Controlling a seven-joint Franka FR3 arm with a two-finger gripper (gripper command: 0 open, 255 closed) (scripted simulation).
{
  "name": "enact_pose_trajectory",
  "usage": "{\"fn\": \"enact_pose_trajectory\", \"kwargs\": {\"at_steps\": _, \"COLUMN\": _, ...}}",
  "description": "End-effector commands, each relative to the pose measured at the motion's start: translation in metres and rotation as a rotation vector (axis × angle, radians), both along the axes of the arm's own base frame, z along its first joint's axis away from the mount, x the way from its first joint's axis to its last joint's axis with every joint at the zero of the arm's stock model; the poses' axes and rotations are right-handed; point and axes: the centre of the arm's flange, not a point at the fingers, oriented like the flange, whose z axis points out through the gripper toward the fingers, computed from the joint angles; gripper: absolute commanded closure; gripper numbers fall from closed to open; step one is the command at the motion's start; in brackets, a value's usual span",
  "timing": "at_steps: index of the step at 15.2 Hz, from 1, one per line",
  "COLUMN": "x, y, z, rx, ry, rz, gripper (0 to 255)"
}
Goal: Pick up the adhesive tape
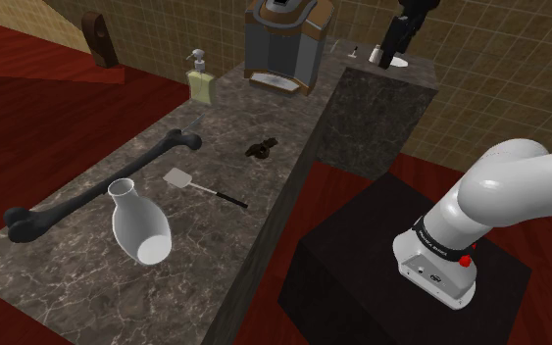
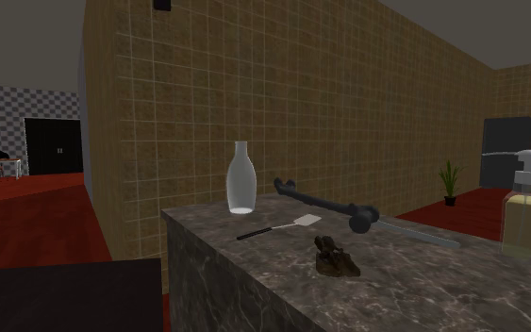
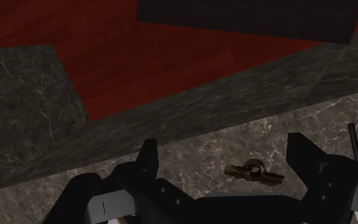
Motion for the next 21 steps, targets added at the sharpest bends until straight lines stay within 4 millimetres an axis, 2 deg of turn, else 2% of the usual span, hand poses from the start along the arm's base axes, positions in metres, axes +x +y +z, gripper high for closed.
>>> {"fn": "enact_pose_trajectory", "kwargs": {"at_steps": 1, "x": 0.000, "y": 0.000, "z": 0.000, "rx": 0.000, "ry": 0.000, "rz": 0.000, "gripper": 0}}
{"fn": "enact_pose_trajectory", "kwargs": {"at_steps": 11, "x": 0.100, "y": -0.005, "z": -0.093, "rx": 0.043, "ry": 0.075, "rz": 0.223, "gripper": 0}}
{"fn": "enact_pose_trajectory", "kwargs": {"at_steps": 21, "x": 0.191, "y": 0.016, "z": -0.192, "rx": 0.087, "ry": 0.149, "rz": 0.445, "gripper": 0}}
